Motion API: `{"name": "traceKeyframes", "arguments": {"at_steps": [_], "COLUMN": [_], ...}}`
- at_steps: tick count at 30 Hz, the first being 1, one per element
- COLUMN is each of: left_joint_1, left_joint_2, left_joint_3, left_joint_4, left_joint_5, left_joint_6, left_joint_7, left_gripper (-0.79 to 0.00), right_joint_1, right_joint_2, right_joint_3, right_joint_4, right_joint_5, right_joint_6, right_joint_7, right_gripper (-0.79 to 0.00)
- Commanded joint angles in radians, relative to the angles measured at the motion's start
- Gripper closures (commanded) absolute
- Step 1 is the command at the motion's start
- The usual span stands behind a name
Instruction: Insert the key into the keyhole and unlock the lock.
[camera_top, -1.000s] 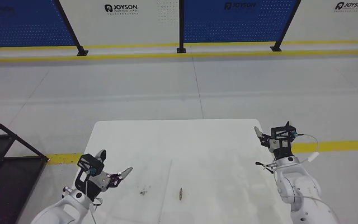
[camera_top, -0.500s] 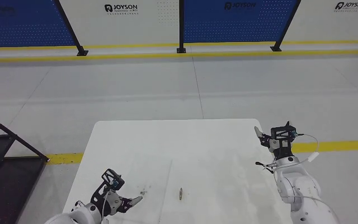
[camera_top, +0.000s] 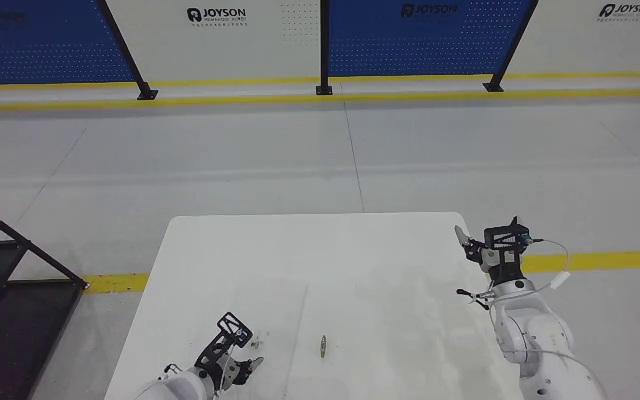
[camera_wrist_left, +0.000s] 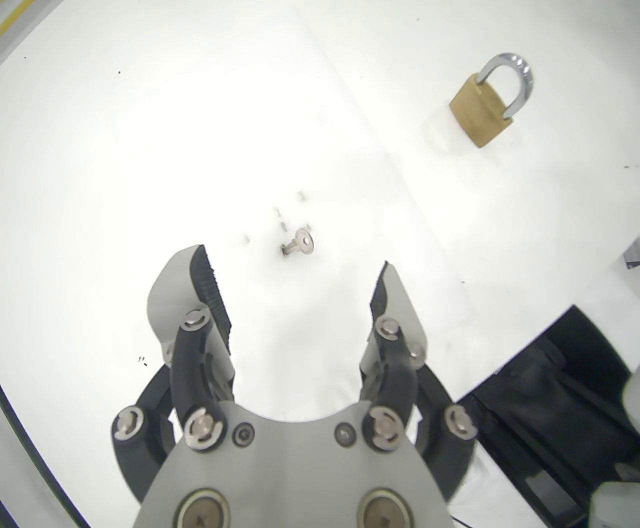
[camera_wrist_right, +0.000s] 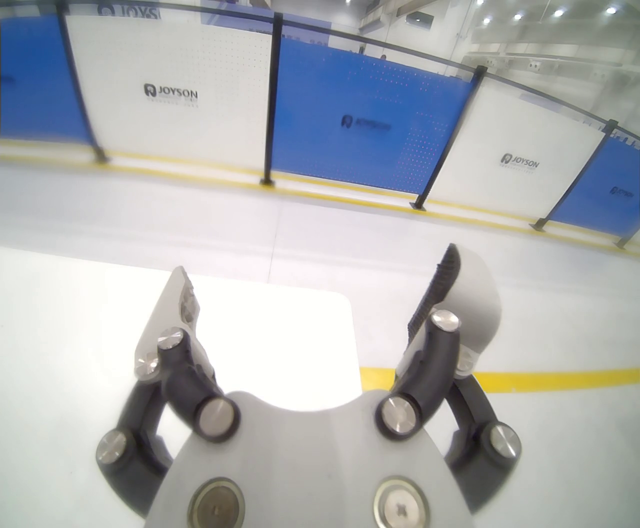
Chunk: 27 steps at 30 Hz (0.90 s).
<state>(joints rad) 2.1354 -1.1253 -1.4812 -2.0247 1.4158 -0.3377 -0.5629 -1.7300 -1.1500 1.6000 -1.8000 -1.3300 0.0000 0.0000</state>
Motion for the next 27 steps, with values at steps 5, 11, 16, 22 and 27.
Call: {"name": "traceKeyframes", "arguments": {"at_steps": [5, 11, 16, 22, 27], "left_joint_1": [-0.084, -0.129, -0.145, -0.15, -0.151], "left_joint_2": [-0.006, -0.011, -0.012, -0.011, -0.01], "left_joint_3": [0.065, 0.116, 0.131, 0.134, 0.133], "left_joint_4": [0.075, 0.117, 0.128, 0.125, 0.115], "left_joint_5": [0.039, 0.08, 0.085, 0.096, 0.111], "left_joint_6": [0.057, 0.101, 0.115, 0.127, 0.14], "left_joint_7": [-0.014, -0.013, -0.015, -0.013, -0.01], "left_gripper": [-0.409, -0.354, -0.292, -0.148, -0.018], "right_joint_1": [0.0, 0.0, 0.0, 0.0, 0.0], "right_joint_2": [0.0, 0.0, 0.0, 0.0, 0.0], "right_joint_3": [0.0, 0.0, 0.0, 0.0, 0.0], "right_joint_4": [0.0, 0.0, 0.0, 0.0, 0.0], "right_joint_5": [0.0, 0.0, 0.0, 0.0, 0.0], "right_joint_6": [0.0, 0.0, 0.0, 0.0, 0.0], "right_joint_7": [0.0, 0.0, 0.0, 0.0, 0.0], "right_gripper": [-0.785, -0.785, -0.785, -0.785, -0.785]}}
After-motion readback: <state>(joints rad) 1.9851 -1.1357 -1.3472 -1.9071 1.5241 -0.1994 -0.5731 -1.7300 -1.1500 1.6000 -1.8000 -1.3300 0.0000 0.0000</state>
